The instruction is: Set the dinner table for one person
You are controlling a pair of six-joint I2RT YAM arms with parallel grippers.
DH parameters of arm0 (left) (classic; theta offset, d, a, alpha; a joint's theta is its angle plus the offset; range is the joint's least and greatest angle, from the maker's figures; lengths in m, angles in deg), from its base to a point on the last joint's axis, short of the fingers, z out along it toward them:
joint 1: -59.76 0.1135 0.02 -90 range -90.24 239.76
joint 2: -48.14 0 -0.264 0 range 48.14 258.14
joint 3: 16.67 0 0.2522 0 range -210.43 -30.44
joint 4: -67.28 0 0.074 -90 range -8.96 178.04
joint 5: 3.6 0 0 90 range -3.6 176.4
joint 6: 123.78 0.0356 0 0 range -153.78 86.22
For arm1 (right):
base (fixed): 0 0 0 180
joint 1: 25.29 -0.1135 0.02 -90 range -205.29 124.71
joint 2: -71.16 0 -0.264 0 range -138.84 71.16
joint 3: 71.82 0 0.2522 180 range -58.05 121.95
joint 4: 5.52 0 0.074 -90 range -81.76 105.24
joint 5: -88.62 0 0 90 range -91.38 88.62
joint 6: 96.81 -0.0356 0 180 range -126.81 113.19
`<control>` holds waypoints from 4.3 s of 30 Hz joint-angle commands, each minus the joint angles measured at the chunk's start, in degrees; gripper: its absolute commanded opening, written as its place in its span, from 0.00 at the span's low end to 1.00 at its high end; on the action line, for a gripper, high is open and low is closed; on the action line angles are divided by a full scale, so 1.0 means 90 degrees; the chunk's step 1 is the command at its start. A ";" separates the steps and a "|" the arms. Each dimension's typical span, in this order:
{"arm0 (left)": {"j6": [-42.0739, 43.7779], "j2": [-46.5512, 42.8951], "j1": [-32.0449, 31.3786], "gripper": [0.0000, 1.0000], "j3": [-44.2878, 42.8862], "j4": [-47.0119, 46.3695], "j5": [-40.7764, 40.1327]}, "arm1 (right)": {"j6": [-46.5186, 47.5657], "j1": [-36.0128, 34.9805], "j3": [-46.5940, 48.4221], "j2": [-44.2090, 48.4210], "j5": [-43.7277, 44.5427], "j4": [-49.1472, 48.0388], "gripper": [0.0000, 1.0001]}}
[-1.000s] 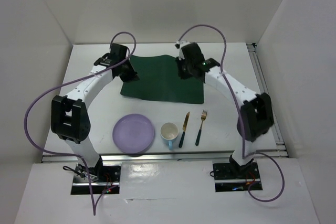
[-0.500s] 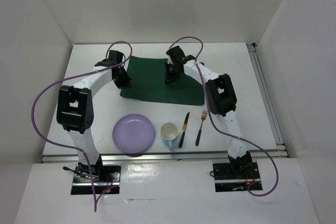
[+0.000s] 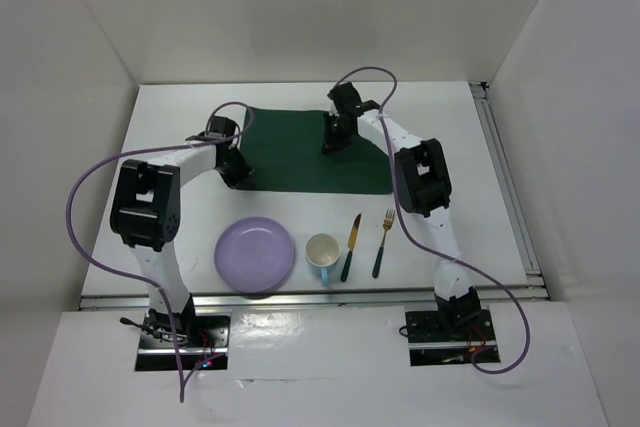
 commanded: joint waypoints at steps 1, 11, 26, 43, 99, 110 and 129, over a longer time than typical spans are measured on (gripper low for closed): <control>-0.0177 -0.0037 -0.0013 0.00 0.0212 0.0093 0.0102 | 0.0017 0.0170 0.0272 -0.0141 0.0164 0.0254 0.00; 0.0115 -0.1217 -0.0072 0.00 -0.0197 0.0591 -0.0219 | -0.0168 -0.0132 -0.0918 0.1772 0.0134 -0.0536 0.07; 0.0721 -0.3512 -0.0072 0.30 -0.0257 0.1597 -0.0689 | -0.0441 -0.0991 -0.4941 0.6166 0.1218 0.0370 0.84; 0.0838 -0.4295 -0.0131 0.31 0.0837 0.1296 -0.0582 | -0.1672 -0.3355 -0.6203 0.6442 0.1433 0.0889 0.90; 0.0808 -0.1375 0.0602 0.00 0.1307 -0.0326 0.0199 | -0.1966 -0.2684 -0.3979 0.5740 0.3327 0.2236 0.00; 0.1189 -0.1296 0.0602 0.50 0.0877 0.0229 -0.0094 | -0.0433 0.0139 -0.2054 0.4032 0.2752 0.0782 0.00; 0.1190 -0.3258 0.0602 0.85 0.0338 0.1997 -0.0836 | -0.0090 0.1508 0.1795 0.0670 0.1970 0.1230 0.00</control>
